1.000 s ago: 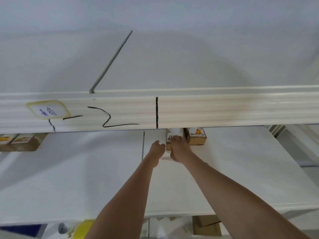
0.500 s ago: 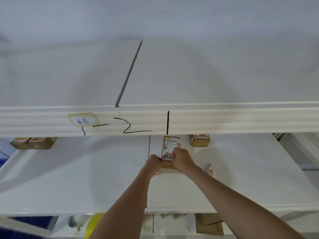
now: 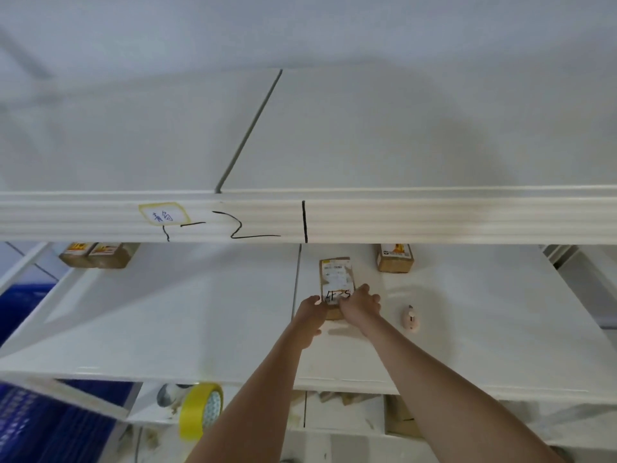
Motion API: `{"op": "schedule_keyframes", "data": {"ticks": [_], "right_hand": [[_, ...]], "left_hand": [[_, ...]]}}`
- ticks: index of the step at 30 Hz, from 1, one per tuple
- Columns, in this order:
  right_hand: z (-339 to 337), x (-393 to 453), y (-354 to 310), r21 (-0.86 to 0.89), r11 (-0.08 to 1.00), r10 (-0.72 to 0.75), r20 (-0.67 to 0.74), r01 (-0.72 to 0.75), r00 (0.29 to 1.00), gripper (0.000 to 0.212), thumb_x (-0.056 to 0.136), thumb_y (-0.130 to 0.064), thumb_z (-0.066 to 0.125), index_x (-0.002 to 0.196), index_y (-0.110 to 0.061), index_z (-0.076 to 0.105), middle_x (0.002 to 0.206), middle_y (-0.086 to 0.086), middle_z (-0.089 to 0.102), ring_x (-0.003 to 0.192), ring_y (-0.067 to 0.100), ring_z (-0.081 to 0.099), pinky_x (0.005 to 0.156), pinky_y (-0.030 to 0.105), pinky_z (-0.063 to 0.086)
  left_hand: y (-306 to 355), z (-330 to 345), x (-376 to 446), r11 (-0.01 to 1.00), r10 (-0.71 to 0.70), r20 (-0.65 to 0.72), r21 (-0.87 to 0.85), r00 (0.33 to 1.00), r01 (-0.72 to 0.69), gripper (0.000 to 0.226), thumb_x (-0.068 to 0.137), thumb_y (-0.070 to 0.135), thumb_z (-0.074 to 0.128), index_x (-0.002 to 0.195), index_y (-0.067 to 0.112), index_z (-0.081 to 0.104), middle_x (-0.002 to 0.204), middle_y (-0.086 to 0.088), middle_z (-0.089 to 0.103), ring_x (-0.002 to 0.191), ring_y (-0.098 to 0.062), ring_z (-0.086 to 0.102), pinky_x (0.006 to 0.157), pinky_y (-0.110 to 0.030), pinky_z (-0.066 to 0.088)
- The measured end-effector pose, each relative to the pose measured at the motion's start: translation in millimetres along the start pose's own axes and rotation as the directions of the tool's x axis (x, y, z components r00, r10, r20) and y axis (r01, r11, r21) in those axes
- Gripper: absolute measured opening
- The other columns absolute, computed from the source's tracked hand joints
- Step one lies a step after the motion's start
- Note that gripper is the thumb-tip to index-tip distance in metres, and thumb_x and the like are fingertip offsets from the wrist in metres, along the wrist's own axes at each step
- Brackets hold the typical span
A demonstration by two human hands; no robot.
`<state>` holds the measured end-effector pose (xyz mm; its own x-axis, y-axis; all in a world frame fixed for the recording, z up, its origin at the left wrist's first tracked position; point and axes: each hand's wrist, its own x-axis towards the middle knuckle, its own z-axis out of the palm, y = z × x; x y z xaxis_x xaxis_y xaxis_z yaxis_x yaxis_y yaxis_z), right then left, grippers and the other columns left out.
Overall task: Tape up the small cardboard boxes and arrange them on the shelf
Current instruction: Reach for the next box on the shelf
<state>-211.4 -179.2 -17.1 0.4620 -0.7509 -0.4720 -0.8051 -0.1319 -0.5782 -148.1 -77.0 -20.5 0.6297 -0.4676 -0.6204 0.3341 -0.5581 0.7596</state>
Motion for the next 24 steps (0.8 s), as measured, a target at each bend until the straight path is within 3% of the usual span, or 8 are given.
{"op": "schedule_keyframes", "data": {"ticks": [4, 7, 9, 13, 17, 19, 21, 24], "right_hand": [[4, -7, 6, 0.146, 0.989, 0.002, 0.048, -0.009, 0.999, 0.060, 0.100, -0.026, 0.059, 0.146, -0.003, 0.028, 0.143, 0.022, 0.050, 0.126, 0.038, 0.054, 0.094, 0.039, 0.049], [9, -16, 6, 0.182, 0.982, 0.042, 0.090, -0.058, 0.995, 0.072, 0.093, -0.028, 0.071, 0.145, -0.003, 0.027, 0.139, 0.016, 0.055, 0.123, 0.032, 0.058, 0.082, 0.033, 0.047], [15, -21, 0, 0.191, 0.979, 0.053, 0.116, -0.075, 0.992, 0.079, 0.086, -0.038, 0.078, 0.142, -0.003, 0.035, 0.134, 0.015, 0.058, 0.121, 0.031, 0.059, 0.087, 0.034, 0.051], [32, -38, -18, 0.183, 0.983, 0.006, 0.112, -0.026, 0.994, 0.068, 0.080, -0.044, 0.079, 0.132, -0.007, 0.054, 0.117, 0.010, 0.066, 0.109, 0.028, 0.064, 0.093, 0.039, 0.057], [60, -59, -31, 0.007, 1.000, 0.011, -0.031, -0.011, 0.999, 0.073, 0.084, -0.040, 0.077, 0.138, -0.010, 0.038, 0.137, 0.015, 0.045, 0.129, 0.035, 0.042, 0.103, 0.048, 0.046], [78, -70, -40, 0.076, 0.996, 0.053, -0.052, -0.049, 0.997, 0.062, 0.097, -0.040, 0.061, 0.142, -0.010, 0.031, 0.142, 0.017, 0.039, 0.130, 0.037, 0.040, 0.105, 0.050, 0.043], [97, -85, -49, 0.192, 0.977, 0.099, -0.048, -0.088, 0.994, 0.047, 0.107, -0.041, 0.032, 0.142, -0.010, 0.032, 0.141, 0.019, 0.043, 0.125, 0.040, 0.047, 0.092, 0.051, 0.050], [110, -101, -52, 0.206, 0.978, 0.002, 0.003, -0.003, 1.000, 0.035, 0.102, -0.035, 0.044, 0.130, -0.016, 0.037, 0.130, 0.014, 0.042, 0.106, 0.032, 0.056, 0.063, 0.033, 0.049]], "left_hand": [[-7, -3, -4, 0.997, -0.052, -0.006, 0.049, 0.999, 0.052, 0.038, 0.105, 0.030, 0.046, 0.141, 0.017, 0.045, 0.121, -0.008, 0.059, 0.111, -0.026, 0.058, 0.096, -0.041, 0.053], [-11, -15, -7, 0.996, -0.069, -0.003, 0.049, 0.998, 0.069, 0.036, 0.105, 0.030, 0.045, 0.136, 0.013, 0.048, 0.118, -0.009, 0.062, 0.109, -0.026, 0.060, 0.091, -0.039, 0.053], [-14, -26, -10, 0.994, -0.093, 0.027, 0.055, 0.995, 0.092, 0.038, 0.103, 0.033, 0.050, 0.134, 0.011, 0.052, 0.114, -0.009, 0.063, 0.108, -0.026, 0.061, 0.092, -0.040, 0.053], [-22, -54, -12, 0.997, -0.016, 0.015, 0.075, 1.000, 0.015, 0.041, 0.102, 0.028, 0.053, 0.140, 0.014, 0.049, 0.121, -0.008, 0.059, 0.106, -0.025, 0.058, 0.096, -0.042, 0.051], [-23, -82, -17, 0.986, 0.078, -0.007, -0.149, 0.997, -0.078, 0.038, 0.105, 0.011, 0.042, 0.143, 0.012, 0.049, 0.112, -0.010, 0.059, 0.095, -0.027, 0.057, 0.088, -0.037, 0.049], [-26, -97, -22, 0.982, 0.066, 0.068, -0.183, 0.996, -0.052, 0.035, 0.105, 0.014, 0.045, 0.140, 0.010, 0.049, 0.117, -0.010, 0.061, 0.096, -0.029, 0.062, 0.092, -0.037, 0.050], [-34, -108, -23, 0.994, 0.064, 0.119, -0.093, 0.991, -0.053, 0.034, 0.104, 0.018, 0.046, 0.136, 0.010, 0.050, 0.125, -0.010, 0.064, 0.107, -0.030, 0.066, 0.100, -0.043, 0.053], [-48, -121, -22, 0.996, 0.035, 0.129, -0.084, 0.991, -0.024, 0.028, 0.101, 0.020, 0.050, 0.124, 0.007, 0.058, 0.114, -0.011, 0.070, 0.104, -0.028, 0.068, 0.095, -0.046, 0.058]]}}
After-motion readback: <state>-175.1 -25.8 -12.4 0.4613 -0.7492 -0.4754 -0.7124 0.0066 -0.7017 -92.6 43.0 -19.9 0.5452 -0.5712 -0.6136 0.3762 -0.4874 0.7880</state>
